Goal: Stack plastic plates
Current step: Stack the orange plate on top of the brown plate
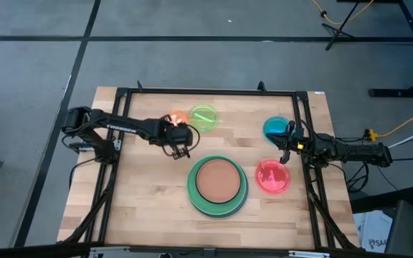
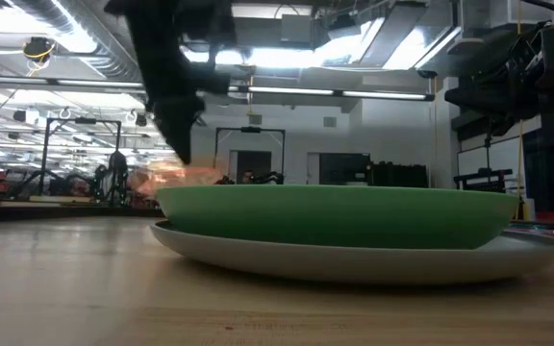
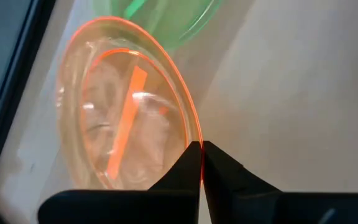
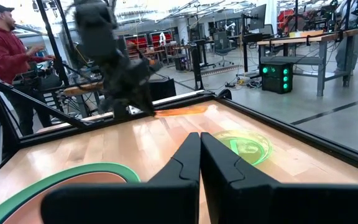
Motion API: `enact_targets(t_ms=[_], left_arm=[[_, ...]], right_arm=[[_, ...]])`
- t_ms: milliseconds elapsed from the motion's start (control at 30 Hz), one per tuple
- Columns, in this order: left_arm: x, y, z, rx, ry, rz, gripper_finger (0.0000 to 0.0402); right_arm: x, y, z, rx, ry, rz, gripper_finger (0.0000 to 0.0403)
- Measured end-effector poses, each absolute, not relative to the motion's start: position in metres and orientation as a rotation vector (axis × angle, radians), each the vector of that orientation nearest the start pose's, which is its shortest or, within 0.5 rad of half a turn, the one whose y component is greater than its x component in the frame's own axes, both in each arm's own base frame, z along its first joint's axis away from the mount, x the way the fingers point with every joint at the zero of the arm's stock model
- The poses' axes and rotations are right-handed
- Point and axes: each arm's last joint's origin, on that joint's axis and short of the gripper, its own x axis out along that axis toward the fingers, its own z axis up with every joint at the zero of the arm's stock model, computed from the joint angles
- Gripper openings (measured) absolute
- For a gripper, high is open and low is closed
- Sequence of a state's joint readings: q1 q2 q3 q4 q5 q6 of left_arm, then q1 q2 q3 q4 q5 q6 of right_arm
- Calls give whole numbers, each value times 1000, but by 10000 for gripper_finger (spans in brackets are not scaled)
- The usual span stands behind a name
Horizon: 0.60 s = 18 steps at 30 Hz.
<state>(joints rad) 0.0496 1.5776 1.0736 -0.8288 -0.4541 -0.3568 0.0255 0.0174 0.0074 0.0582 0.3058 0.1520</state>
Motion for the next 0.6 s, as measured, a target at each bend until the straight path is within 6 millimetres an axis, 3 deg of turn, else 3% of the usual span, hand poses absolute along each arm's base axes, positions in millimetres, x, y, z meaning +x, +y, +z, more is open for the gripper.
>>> enact_targets(t_ms=[267,600], left_arm=[[304,-16,240,19,1072,554,3],[321,-61,255,106,848,319,4]], right_arm=[[97,-6,170,156,-69,-276,5],[97,-6,171,138,-70,-277,5]])
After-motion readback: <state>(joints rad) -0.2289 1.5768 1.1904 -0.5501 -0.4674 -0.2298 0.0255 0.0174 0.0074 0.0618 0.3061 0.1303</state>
